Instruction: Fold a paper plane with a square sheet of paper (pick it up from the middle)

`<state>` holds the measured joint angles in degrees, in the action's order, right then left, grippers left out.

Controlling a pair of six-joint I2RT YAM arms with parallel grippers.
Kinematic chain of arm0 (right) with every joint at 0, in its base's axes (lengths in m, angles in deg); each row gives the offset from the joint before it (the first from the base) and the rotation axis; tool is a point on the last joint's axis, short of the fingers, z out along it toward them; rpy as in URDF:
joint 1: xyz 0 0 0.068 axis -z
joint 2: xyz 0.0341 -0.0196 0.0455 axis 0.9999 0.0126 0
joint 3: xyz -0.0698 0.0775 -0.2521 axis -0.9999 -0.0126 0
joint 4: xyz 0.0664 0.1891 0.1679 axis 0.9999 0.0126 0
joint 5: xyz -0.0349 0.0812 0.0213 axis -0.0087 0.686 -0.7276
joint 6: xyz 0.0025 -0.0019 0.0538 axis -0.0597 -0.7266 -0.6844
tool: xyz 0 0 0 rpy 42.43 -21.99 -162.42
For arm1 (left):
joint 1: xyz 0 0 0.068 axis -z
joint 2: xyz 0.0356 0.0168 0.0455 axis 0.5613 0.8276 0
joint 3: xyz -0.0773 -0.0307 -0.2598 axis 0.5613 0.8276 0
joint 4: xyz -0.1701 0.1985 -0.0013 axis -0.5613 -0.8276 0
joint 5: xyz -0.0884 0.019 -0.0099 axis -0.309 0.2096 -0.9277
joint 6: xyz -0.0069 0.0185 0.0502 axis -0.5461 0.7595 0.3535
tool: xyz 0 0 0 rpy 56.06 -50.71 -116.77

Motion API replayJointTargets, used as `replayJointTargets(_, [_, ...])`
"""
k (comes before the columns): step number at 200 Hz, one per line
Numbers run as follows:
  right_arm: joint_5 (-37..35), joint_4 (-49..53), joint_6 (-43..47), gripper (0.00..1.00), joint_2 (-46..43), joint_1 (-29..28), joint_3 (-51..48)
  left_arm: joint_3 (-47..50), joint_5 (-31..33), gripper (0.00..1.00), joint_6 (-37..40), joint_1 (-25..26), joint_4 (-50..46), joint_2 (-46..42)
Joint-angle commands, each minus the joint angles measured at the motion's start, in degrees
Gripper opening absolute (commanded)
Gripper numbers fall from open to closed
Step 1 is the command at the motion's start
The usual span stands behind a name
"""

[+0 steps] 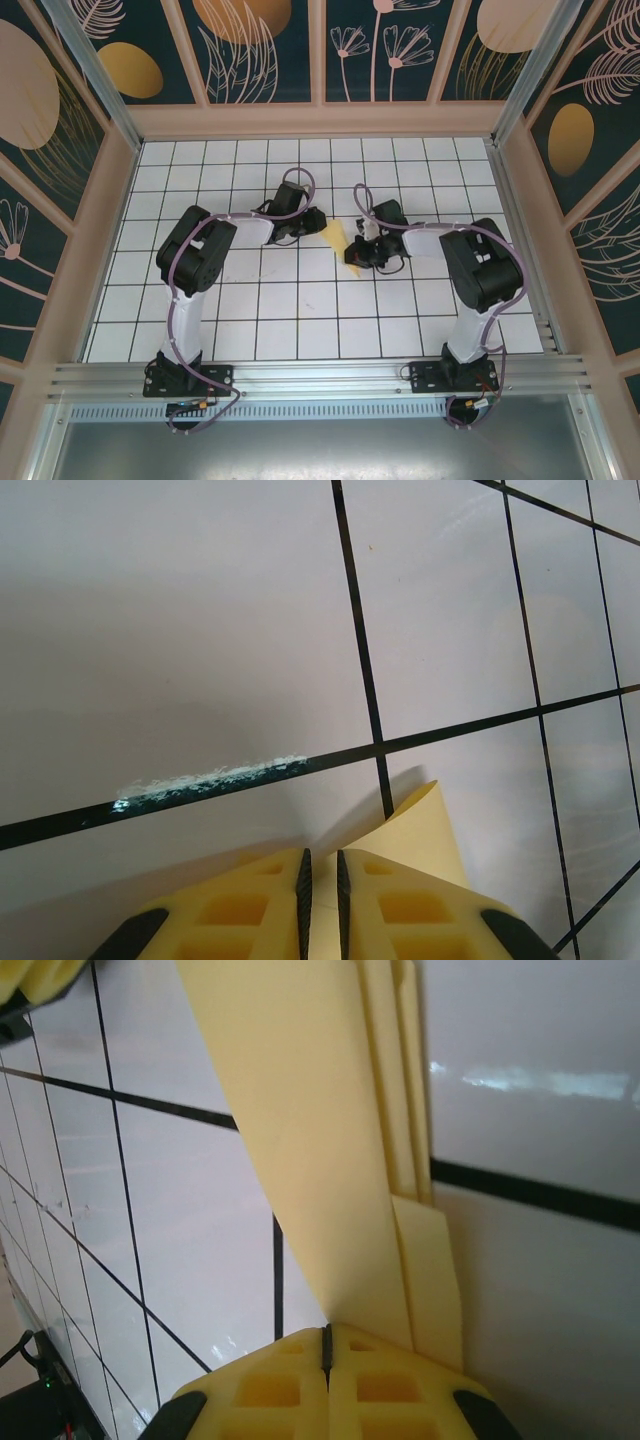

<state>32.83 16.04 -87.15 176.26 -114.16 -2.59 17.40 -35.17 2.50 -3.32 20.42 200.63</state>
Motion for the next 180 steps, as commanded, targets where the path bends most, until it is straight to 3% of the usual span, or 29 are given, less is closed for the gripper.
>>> replayJointTargets(1, [0.71,6.24,1.11,0.07,-1.32,0.87,-2.68,0.46,4.64,0.19,1.76,-0.78,-6.37,4.56])
replayJointTargets(180, [-0.76,9.35,2.06,0.08,-9.61,2.29,-9.96,-2.02,7.68,0.18,4.15,-0.78,-12.52,6.87])
